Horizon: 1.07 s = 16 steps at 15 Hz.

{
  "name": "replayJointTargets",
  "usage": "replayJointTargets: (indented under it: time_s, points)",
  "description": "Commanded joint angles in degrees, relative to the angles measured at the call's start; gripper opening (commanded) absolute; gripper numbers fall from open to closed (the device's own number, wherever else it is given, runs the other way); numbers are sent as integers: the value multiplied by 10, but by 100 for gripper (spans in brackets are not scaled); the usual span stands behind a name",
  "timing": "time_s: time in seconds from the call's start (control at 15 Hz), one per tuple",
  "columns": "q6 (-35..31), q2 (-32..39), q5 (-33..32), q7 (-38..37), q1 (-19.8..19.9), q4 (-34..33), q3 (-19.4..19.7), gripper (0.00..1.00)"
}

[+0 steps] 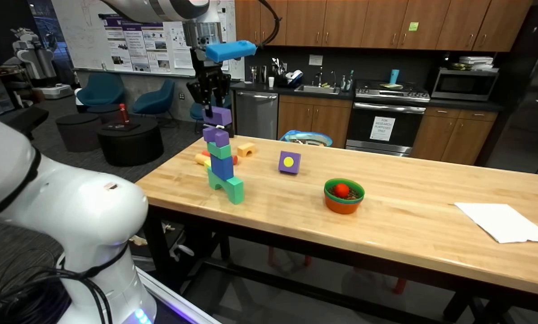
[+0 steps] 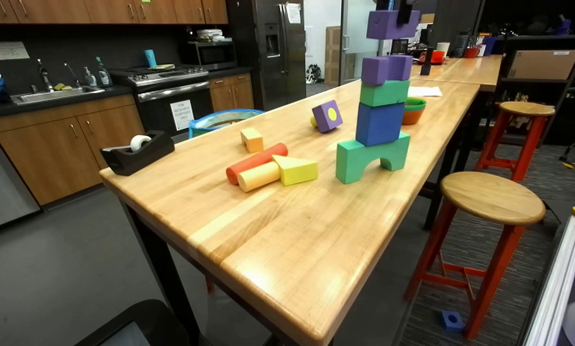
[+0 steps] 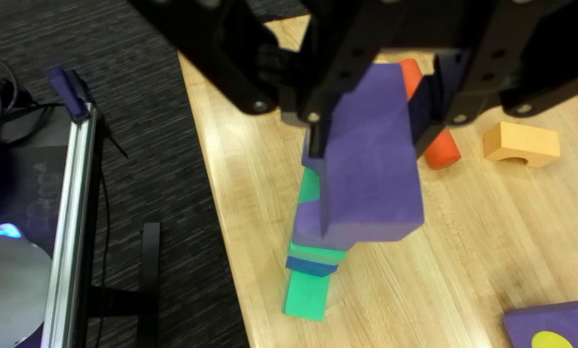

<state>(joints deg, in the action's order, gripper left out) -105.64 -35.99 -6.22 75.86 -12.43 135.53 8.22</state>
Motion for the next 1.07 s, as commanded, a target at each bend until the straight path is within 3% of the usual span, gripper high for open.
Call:
replayJointTargets:
  time_s: [0.0,1.0]
  points:
    - [0,13,21,19,12,-11,0,16]
    - [0,28,31,31,24,-4,-6,16]
